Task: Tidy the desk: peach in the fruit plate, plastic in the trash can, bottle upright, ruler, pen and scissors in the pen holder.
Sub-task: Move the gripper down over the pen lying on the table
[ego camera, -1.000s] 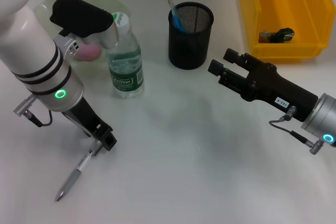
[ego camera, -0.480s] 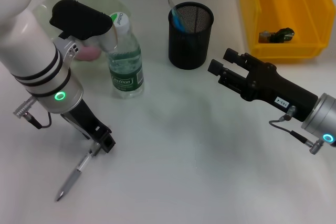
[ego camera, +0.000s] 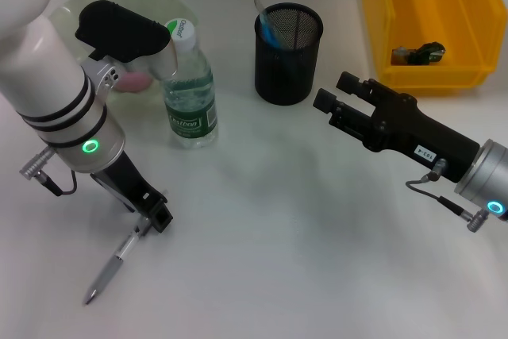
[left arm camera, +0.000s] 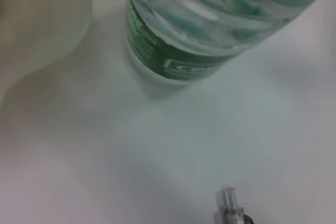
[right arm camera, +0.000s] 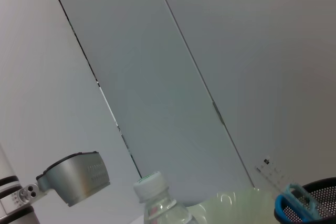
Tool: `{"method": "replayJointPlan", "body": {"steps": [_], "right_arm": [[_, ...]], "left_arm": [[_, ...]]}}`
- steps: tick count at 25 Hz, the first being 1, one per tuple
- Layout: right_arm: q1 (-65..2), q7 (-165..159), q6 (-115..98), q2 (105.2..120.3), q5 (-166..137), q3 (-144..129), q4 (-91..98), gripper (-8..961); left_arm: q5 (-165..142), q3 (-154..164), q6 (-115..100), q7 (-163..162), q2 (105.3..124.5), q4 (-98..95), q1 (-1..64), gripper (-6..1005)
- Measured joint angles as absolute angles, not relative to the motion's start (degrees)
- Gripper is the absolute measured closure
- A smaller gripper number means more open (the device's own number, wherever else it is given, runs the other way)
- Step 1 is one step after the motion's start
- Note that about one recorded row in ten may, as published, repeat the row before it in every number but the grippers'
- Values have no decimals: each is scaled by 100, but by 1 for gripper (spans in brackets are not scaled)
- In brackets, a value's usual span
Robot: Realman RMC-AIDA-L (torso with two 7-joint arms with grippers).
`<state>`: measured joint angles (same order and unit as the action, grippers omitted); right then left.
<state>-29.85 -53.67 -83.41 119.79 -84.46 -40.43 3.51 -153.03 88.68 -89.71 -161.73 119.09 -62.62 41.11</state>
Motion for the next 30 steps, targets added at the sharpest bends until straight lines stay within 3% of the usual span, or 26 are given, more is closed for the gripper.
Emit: {"method": "replayJointPlan", "body": {"steps": [17,20,30], "right_arm": [[-3016,-5370,-8336,11979,-8446,-4031,351,261],[-3016,-5370,-8333,11979,-8446,-4025,351,261],[-3031,-5370,-8331,11979,-8446,-4025,352,261]], "left_arm": [[-15333,9052,-8925,-16137,11902,-6214,4140,444],[-15333,9061,-8927,-16137,11903,-6213,4148,524],[-15331,9062,-8929,-16165,11907,-6193,4172,558]]}}
